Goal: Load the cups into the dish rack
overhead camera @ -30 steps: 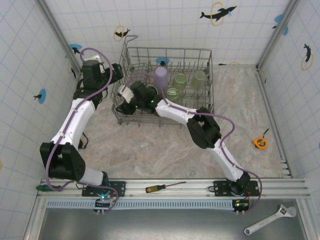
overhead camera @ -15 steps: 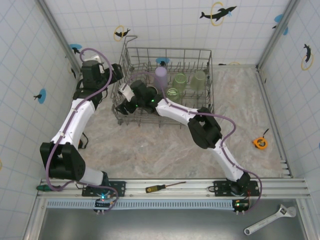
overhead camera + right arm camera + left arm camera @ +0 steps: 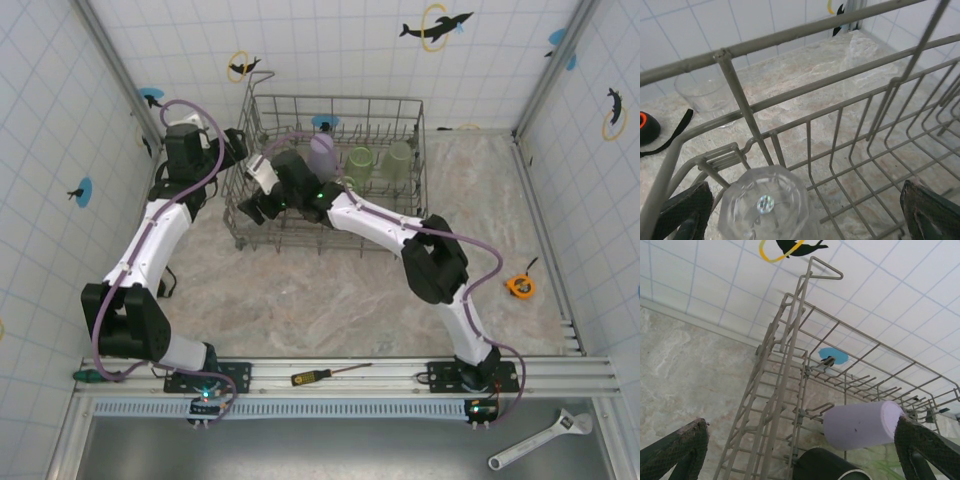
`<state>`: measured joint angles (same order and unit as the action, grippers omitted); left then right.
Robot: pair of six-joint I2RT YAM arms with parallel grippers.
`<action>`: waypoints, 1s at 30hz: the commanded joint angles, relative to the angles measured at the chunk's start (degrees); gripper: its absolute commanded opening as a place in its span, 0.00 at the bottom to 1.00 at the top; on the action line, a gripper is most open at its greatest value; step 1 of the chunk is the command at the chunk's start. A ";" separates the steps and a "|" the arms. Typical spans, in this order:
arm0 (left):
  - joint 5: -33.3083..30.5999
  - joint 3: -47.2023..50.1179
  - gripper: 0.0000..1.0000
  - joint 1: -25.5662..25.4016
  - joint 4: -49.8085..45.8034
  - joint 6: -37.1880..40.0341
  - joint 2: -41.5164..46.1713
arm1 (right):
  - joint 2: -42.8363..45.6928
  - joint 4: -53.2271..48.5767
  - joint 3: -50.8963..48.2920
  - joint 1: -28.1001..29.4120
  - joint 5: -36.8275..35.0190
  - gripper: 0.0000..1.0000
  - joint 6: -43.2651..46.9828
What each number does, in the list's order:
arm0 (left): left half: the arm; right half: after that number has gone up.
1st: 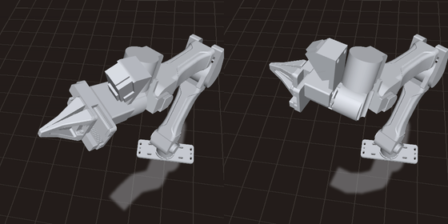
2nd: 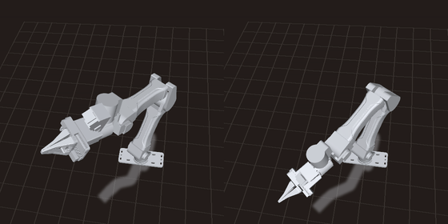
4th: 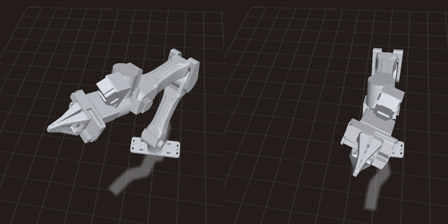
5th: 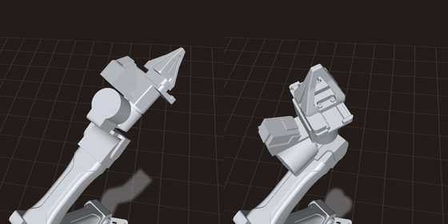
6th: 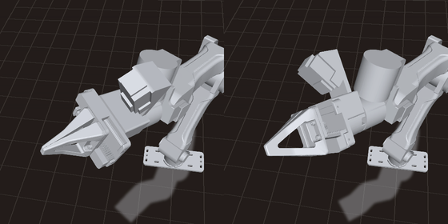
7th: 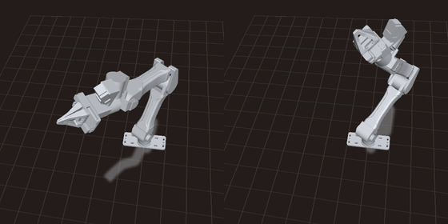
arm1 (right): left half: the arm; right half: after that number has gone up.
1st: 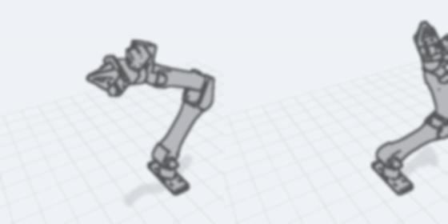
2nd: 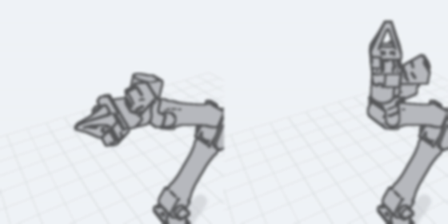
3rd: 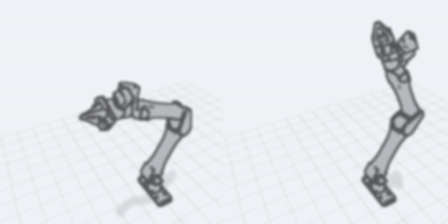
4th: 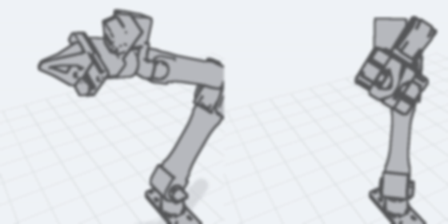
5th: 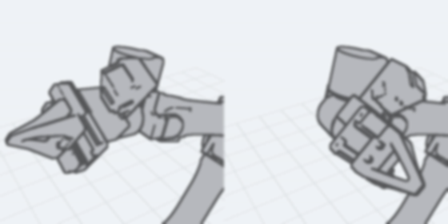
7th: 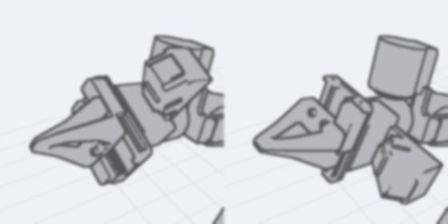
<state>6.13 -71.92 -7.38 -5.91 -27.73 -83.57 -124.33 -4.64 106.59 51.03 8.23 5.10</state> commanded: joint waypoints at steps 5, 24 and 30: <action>1.07 0.49 0.97 0.49 1.83 -0.93 0.86 | 9.42 3.08 -8.78 -0.51 -2.32 1.00 -0.89; -6.47 -7.53 0.98 -9.93 -6.81 4.26 1.08 | 38.15 7.63 -38.26 -6.85 -8.99 1.00 -13.62; -9.82 -7.83 0.98 -16.38 -8.76 3.89 1.88 | 45.99 4.91 -43.93 -11.09 -11.51 1.00 -19.07</action>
<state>-0.43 -78.15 -21.47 -11.29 -25.32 -82.91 -82.63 0.49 65.52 41.87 -1.26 -9.26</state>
